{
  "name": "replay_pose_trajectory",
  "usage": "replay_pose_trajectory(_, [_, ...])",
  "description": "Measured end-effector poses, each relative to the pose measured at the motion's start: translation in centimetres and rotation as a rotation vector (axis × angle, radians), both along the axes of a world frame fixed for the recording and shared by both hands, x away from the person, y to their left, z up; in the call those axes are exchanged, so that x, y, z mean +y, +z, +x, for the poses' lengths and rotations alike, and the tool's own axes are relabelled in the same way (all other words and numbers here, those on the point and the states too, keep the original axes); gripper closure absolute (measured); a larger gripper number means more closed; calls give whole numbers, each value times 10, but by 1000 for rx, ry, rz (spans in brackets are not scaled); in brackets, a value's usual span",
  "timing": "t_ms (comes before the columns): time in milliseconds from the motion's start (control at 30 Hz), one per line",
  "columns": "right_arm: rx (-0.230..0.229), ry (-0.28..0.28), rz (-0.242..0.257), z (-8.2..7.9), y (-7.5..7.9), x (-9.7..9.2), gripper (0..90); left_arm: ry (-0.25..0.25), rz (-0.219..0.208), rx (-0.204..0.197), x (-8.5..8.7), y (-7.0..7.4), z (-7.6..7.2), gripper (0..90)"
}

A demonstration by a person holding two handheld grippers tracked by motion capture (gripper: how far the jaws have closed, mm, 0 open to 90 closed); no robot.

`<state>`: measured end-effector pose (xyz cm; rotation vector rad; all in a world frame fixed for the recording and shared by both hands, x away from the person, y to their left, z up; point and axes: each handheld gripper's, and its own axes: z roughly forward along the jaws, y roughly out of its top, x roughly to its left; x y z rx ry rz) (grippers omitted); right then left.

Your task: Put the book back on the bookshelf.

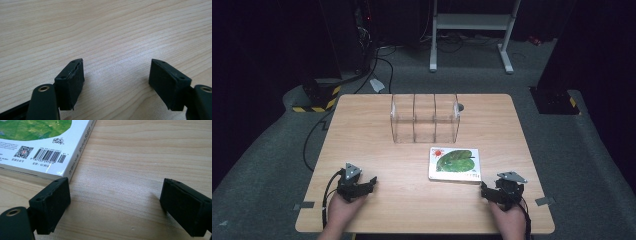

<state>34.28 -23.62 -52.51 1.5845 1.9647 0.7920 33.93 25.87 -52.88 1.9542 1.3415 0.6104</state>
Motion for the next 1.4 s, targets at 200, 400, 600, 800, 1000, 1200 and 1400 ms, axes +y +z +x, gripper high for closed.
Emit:
replay_pose_trajectory(200, [-2, -5, 0, 0, 0, 0, 92, -3, 2, -1, 0, 0, 1, 282])
replay_pose_trajectory(400, [0, -1, 0, 0, 0, 0, 92, -9, 4, 2, -1, 0, 0, 267])
replay_pose_trajectory(600, [4, 8, 4, 0, 0, 0, 92, -12, 7, 2, -1, 0, -1, 265])
replay_pose_trajectory(800, [3, 23, 3, 1, 0, -1, 92, -3, 6, 2, 0, 0, -2, 265])
replay_pose_trajectory(1000, [8, 30, 5, 1, 2, -3, 134, 9, 6, 2, 0, 0, -3, 264])
replay_pose_trajectory(1200, [-11, 42, -18, -3, 5, -1, 151, 12, 4, 3, 0, 0, -3, 263])
replay_pose_trajectory(1400, [-41, 68, -1, -13, 9, 6, 158, 0, 6, 5, 0, 0, 0, 252])
